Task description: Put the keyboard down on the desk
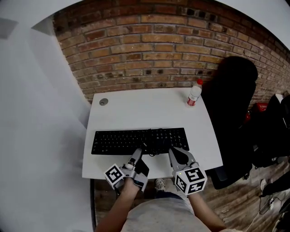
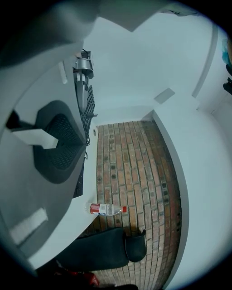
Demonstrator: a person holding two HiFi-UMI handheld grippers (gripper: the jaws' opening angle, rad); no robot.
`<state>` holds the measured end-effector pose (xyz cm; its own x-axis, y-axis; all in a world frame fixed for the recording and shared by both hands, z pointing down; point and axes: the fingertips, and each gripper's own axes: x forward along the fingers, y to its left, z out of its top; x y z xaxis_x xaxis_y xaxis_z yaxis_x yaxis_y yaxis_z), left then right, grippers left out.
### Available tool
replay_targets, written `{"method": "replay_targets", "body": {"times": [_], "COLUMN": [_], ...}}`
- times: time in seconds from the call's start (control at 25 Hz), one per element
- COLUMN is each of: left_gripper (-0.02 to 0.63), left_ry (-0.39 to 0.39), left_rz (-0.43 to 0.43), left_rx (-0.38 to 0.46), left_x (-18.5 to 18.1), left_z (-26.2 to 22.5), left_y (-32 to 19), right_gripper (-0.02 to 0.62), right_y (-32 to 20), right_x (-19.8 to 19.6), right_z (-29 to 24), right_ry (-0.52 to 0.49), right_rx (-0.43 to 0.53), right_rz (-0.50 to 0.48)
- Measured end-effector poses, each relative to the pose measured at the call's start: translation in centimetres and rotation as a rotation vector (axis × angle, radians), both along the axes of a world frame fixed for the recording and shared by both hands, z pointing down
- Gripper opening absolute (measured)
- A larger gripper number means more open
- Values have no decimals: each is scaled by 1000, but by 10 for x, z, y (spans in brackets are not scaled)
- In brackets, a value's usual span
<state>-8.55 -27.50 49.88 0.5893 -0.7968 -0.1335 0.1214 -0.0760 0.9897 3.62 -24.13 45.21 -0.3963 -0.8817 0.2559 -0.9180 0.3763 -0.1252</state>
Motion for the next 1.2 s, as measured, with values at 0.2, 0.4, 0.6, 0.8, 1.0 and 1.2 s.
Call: {"method": "replay_targets", "body": {"times": [0.2,0.4,0.6,0.8,1.0,1.2], "left_gripper": [77,77,78,78,80,86], "left_ry": [1,-2,-6,-28,-63,-50], "left_rz": [-12,-20,-32,-39,-49,-61], "left_rx": [-18,-31,-54,-84,-123,-132], "left_x": [15,28,37,43,46,51], "left_z": [8,14,26,39,61,63], "left_y": [-28,-50,-65,-80,-94,-107], "right_gripper": [9,9,6,6,6,6], "right_y": [-27,-46,-61,-78,-94,-111], "right_x": [15,31,38,45,50,53], "right_z": [4,8,20,28,37,44], "right_ry": [5,16,29,18,13,8], "right_rx": [-4,-5,-42,-68,-92,-104], "right_rz": [-9,-10,-33,-46,-71,-96]}}
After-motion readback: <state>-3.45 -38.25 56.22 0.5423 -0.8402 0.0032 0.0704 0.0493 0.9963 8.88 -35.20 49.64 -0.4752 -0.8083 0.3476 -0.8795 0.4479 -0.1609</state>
